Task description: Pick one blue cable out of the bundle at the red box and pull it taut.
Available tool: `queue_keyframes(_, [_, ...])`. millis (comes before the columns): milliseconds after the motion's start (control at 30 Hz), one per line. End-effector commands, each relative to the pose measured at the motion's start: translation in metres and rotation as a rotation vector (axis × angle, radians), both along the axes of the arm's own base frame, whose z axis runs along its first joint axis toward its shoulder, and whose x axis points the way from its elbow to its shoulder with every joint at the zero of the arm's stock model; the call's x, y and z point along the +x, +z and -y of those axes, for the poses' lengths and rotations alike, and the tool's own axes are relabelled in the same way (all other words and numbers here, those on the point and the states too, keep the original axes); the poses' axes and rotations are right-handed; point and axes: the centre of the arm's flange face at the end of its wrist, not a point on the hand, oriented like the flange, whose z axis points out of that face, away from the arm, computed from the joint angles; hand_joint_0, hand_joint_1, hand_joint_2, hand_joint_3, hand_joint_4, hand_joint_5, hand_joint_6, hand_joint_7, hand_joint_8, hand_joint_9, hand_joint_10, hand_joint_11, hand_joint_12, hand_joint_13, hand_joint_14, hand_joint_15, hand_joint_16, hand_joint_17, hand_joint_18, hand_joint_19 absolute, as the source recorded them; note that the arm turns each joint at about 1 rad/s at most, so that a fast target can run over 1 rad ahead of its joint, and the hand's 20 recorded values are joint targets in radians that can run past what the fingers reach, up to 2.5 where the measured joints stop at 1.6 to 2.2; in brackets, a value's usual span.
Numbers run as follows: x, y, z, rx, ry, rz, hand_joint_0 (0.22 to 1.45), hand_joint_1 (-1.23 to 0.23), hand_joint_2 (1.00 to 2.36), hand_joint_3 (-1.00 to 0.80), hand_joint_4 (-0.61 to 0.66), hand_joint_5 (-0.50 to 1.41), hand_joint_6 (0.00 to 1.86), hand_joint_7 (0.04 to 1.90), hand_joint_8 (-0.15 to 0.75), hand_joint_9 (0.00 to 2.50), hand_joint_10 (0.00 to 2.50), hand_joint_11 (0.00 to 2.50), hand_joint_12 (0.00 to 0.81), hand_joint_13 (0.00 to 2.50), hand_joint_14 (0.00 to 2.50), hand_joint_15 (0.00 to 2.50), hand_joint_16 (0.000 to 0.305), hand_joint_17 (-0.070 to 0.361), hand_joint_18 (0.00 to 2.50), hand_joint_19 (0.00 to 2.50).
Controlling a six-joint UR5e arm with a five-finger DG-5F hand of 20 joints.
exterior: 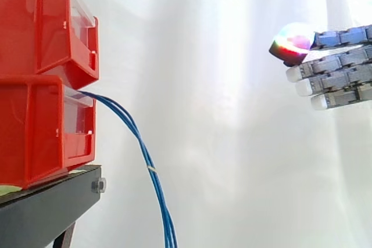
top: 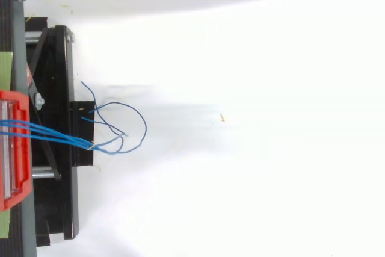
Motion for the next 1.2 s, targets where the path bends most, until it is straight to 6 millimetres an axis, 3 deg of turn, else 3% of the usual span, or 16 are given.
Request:
queue_keyframes(0, [0.002, -0.002, -0.003, -0.015, -0.010, -0.001, 0.42, -0.73, 1.00, -0.50, 0.29, -0.18, 0.50, 0.63, 0.349, 0.45, 0.00, 0.00, 0.396, 0.53, 0.00, 0.08, 0.059, 0.133, 0.34, 0.13])
queue_keyframes(133, [0.014, -0.024, -0.009, -0.013, 0.001, -0.013, 0.44, -0.71, 1.00, -0.50, 0.28, -0.17, 0.50, 0.63, 0.341, 0.46, 0.00, 0.00, 0.385, 0.55, 0.00, 0.09, 0.056, 0.125, 0.34, 0.13])
queue_keyframes(367, [0.026, -0.043, -0.015, -0.026, -0.010, -0.003, 0.50, -0.72, 1.00, -0.50, 0.26, -0.17, 0.50, 0.63, 0.318, 0.47, 0.00, 0.00, 0.360, 0.55, 0.00, 0.10, 0.050, 0.112, 0.31, 0.12])
queue_keyframes(533, [0.073, -0.081, -0.020, -0.030, -0.011, -0.038, 0.51, -0.72, 1.00, -0.50, 0.26, -0.17, 0.50, 0.64, 0.318, 0.47, 0.00, 0.00, 0.359, 0.56, 0.00, 0.10, 0.048, 0.108, 0.30, 0.11])
queue_keyframes(767, [0.106, -0.121, -0.029, -0.024, 0.020, -0.057, 0.50, -0.73, 1.00, -0.50, 0.27, -0.17, 0.50, 0.64, 0.322, 0.48, 0.00, 0.00, 0.361, 0.57, 0.00, 0.11, 0.047, 0.107, 0.31, 0.12])
queue_keyframes(900, [0.116, -0.126, -0.031, -0.023, 0.019, -0.031, 0.50, -0.73, 1.00, -0.50, 0.27, -0.17, 0.50, 0.65, 0.326, 0.49, 0.00, 0.00, 0.362, 0.58, 0.00, 0.11, 0.047, 0.106, 0.32, 0.13])
queue_keyframes(1033, [0.133, -0.145, -0.037, -0.032, 0.029, -0.037, 0.49, -0.73, 1.00, -0.50, 0.28, -0.16, 0.50, 0.66, 0.328, 0.50, 0.00, 0.00, 0.364, 0.58, 0.00, 0.11, 0.047, 0.106, 0.33, 0.13])
queue_keyframes(1100, [0.158, -0.166, -0.047, -0.027, 0.043, -0.039, 0.49, -0.73, 1.00, -0.50, 0.29, -0.15, 0.50, 0.67, 0.328, 0.50, 0.00, 0.00, 0.364, 0.58, 0.00, 0.12, 0.047, 0.106, 0.32, 0.13])
queue_keyframes(1167, [0.166, -0.175, -0.052, -0.023, 0.053, -0.040, 0.49, -0.72, 1.00, -0.50, 0.29, -0.15, 0.50, 0.68, 0.329, 0.50, 0.00, 0.00, 0.364, 0.58, 0.00, 0.12, 0.047, 0.105, 0.32, 0.13])
